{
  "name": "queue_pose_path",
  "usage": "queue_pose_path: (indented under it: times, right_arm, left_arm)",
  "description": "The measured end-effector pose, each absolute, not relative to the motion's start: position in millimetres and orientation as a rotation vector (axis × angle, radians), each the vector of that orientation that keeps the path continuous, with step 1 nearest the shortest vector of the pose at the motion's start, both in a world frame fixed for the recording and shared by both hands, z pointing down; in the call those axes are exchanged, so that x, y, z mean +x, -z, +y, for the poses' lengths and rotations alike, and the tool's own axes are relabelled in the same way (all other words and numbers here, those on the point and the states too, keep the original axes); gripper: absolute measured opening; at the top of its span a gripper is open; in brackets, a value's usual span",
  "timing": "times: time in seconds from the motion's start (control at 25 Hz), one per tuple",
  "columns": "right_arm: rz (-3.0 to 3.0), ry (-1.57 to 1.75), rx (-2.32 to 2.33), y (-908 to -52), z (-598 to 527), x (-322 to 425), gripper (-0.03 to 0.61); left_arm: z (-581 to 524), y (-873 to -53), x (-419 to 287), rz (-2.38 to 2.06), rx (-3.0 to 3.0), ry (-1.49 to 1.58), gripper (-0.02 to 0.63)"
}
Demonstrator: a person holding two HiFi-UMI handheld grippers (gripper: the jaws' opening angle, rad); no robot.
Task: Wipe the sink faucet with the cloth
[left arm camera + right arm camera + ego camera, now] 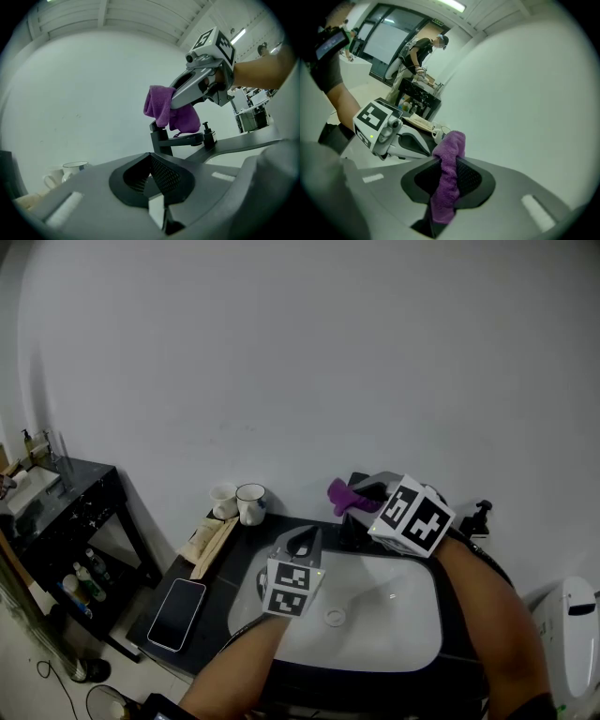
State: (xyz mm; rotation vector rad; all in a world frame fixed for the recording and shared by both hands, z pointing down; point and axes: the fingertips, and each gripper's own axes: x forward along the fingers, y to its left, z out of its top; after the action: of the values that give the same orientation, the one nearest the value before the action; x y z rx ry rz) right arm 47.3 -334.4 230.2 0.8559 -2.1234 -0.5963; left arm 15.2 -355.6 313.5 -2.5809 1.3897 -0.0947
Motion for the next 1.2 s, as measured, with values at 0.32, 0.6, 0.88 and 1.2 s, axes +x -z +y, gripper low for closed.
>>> queue_pose_path:
  times: [0.32, 0.6, 0.88, 1.2]
  right_arm:
    - [-2.015, 0.709, 0.804, -245, -297, 60, 0.067]
    - [-1.836, 0.766, 0.795, -275, -318, 84, 0.067]
    - [-1.751, 0.830, 0.807, -284, -352, 88, 0.069]
    - [-1.786, 0.800, 0.851, -288, -387, 94, 0.069]
  left_arm:
    - [-353, -311, 11, 1.411, -2.585, 0.085, 0.017]
    - [-357, -313, 6, 1.414, -2.573, 0.092, 0.017]
    - [-359, -315, 12, 1.399, -2.579, 0.104, 0.017]
    - [-354, -318, 21, 1.360, -2.592, 0.111, 0.017]
